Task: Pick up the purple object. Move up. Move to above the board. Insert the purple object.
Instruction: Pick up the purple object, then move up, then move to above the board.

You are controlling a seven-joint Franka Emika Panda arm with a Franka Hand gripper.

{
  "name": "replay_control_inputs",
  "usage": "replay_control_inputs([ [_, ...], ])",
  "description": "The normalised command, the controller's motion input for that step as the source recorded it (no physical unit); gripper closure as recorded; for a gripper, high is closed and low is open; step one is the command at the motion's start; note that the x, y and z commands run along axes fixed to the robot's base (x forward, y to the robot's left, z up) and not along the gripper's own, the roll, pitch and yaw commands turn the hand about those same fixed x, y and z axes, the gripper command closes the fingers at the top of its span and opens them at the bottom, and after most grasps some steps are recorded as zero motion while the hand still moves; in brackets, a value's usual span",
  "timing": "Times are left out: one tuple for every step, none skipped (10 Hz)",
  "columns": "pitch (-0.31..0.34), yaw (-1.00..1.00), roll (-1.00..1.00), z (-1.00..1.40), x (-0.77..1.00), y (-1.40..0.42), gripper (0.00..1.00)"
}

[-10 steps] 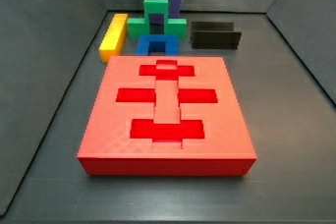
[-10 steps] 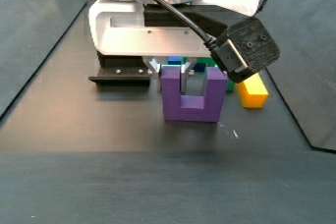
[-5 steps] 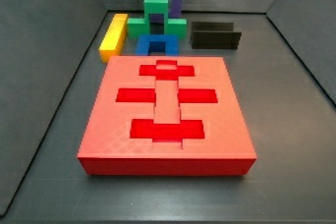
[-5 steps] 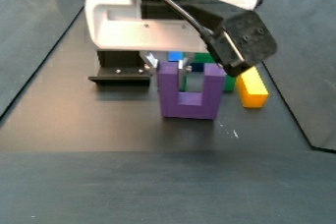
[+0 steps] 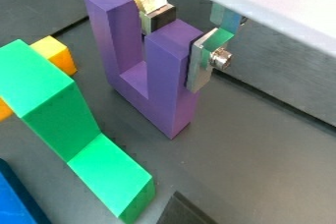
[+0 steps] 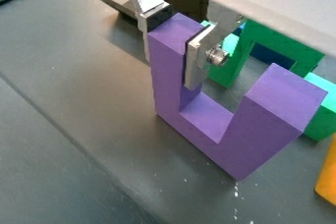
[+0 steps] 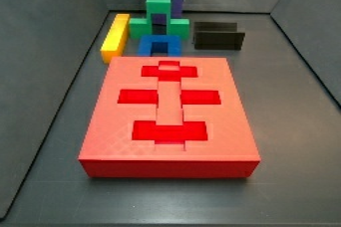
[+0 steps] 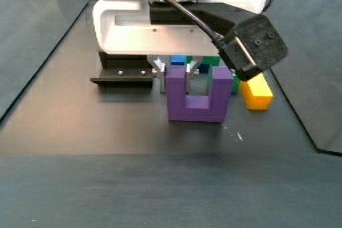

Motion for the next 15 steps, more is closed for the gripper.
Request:
replay_control_inputs([
  [0.000, 0.00, 0.00, 0.00, 0.00, 0.00, 1.00],
  [0.000, 0.00, 0.00, 0.83, 0.00, 0.00, 1.00],
  [0.013, 0.01, 0.01, 0.75, -0.08, 0.07, 1.00],
  [-0.015, -0.01, 0.04, 0.40, -0.08, 0.05, 1.00],
  [-0.023, -0.01, 0.05, 0.23, -0.05, 0.02, 1.00],
  [0.000, 0.00, 0.00, 1.40, 0.00, 0.00, 1.00],
  [0.023, 0.00, -0.01, 1.40, -0.01, -0.01, 1.00],
  [0.042, 0.00, 0.01, 1.40, -0.02, -0.01, 1.00],
  [0.048, 0.01, 0.01, 1.40, 0.03, 0.00, 1.00],
  [0.096, 0.00, -0.01, 0.99, 0.04, 0.01, 1.00],
  [0.097, 0.00, 0.00, 0.63, 0.03, 0.00, 1.00],
  [0.068, 0.00, 0.01, 0.29, 0.03, 0.00, 1.00],
  [0.062, 0.00, 0.00, 0.22, 0.02, 0.00, 1.00],
  [0.159, 0.31, 0.03, 0.16, -0.14, -1.40, 1.00],
  [0.152, 0.30, 0.04, 0.15, -0.14, -1.40, 1.00],
])
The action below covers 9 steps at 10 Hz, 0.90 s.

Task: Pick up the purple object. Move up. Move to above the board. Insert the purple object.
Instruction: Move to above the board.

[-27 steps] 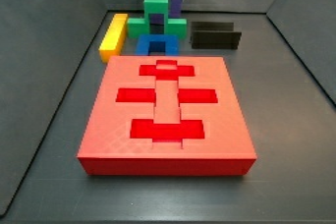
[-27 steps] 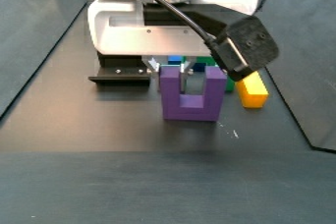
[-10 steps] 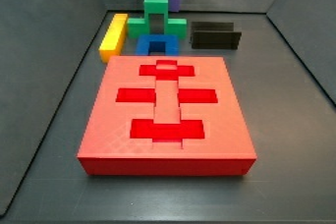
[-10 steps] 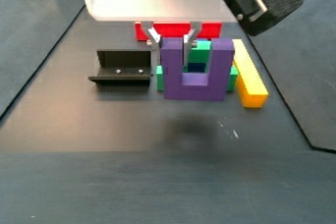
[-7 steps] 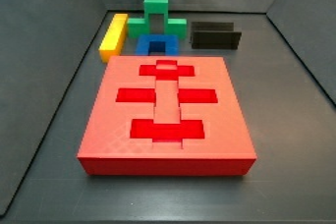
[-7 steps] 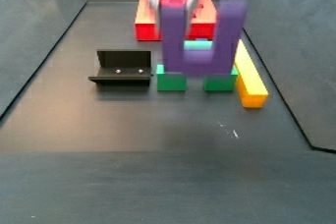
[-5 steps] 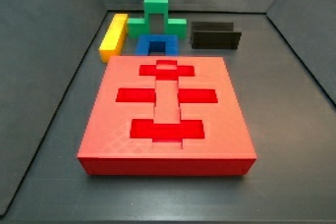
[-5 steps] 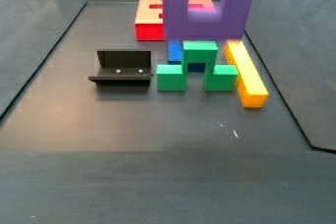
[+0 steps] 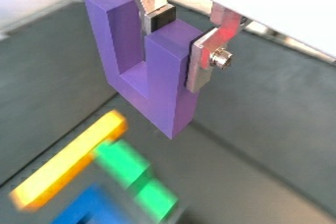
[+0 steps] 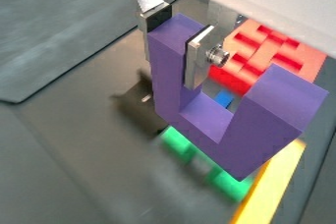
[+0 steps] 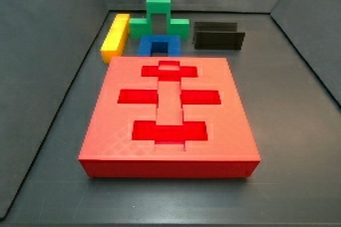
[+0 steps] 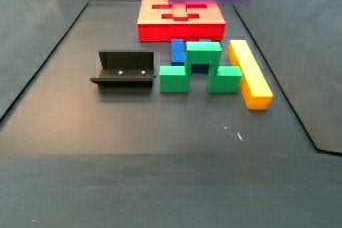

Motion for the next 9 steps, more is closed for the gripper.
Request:
replay_control_inputs([
  [0.042, 0.19, 0.09, 0.15, -0.15, -1.40, 1.00],
  [0.008, 0.10, 0.03, 0.14, -0.16, -1.40, 1.00],
  [0.010, 0.04, 0.03, 0.15, -0.15, -1.40, 1.00],
  [0.016, 0.03, 0.01, 0.15, -0.15, -1.40, 1.00],
  [0.013, 0.02, 0.01, 0.15, -0.16, -1.40, 1.00],
  [0.001, 0.01, 0.00, 0.16, -0.16, -1.40, 1.00],
  [0.012, 0.01, -0.01, 0.17, -0.16, -1.40, 1.00],
  [0.018, 0.01, 0.01, 0.17, -0.16, -1.40, 1.00],
  [0.030, 0.01, 0.01, 0.19, -0.14, -1.40, 1.00],
])
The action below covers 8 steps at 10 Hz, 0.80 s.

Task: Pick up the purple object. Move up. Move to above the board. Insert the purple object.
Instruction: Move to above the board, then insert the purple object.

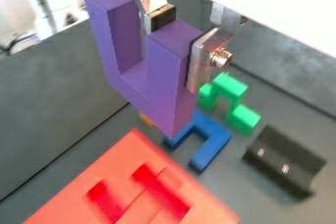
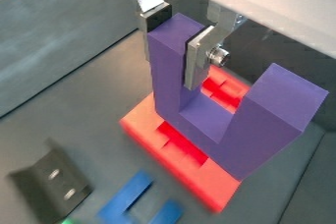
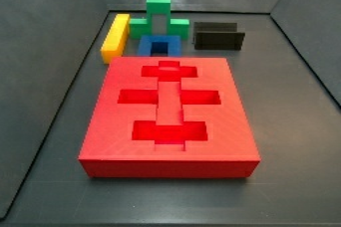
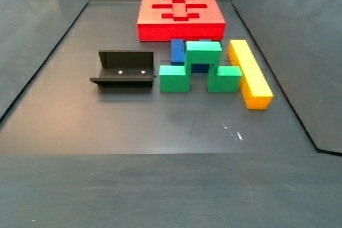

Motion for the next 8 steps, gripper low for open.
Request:
replay_control_inputs([
  [0.064, 0.01, 0.00, 0.21, -0.11, -1.40, 1.00],
  [0.091, 0.01, 0.01, 0.11, -0.03, -0.67, 1.00],
  [0.121, 0.01, 0.01, 0.04, 0.05, -0.20, 1.00],
  [0.023, 0.00, 0.00, -0.01, 0.08, -0.02, 1.00],
  [0.004, 0.00, 0.00, 0.00, 0.01, 0.00, 1.00],
  [0.000, 0.00, 0.00, -0.04, 0.00, 0.00, 1.00],
  [0.000, -0.08, 0.00, -0.21, 0.08, -0.17, 1.00],
  [-0.019, -0.12, 0.02, -0.43, 0.31, -0.45, 1.00],
])
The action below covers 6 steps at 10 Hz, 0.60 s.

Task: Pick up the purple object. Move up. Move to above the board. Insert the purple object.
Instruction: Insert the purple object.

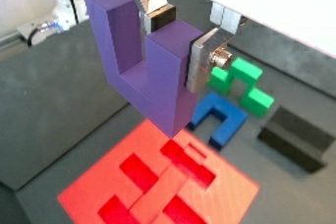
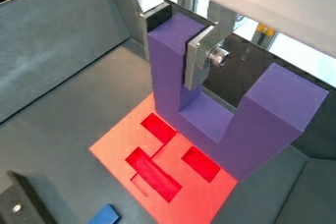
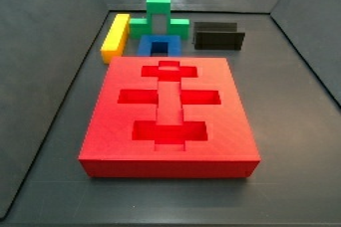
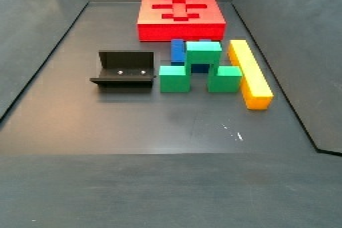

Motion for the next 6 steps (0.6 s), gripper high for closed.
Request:
replay_control_inputs([
  [-0.029, -0.17, 0.05, -0.53, 0.43, -0.62, 1.00],
  [-0.043, -0.19, 0.00, -0.61, 0.49, -0.59, 1.00],
  [-0.079, -0.14, 0.00, -0.75, 0.56, -0.46, 1.00],
  [-0.097, -0.05, -0.02, -0.89, 0.55, -0.40, 1.00],
  [-0.120, 0.00, -0.03, -0.99, 0.49, -0.37, 1.00],
  [-0.093, 0.13, 0.00, -1.00, 0.55, -0.39, 1.00],
])
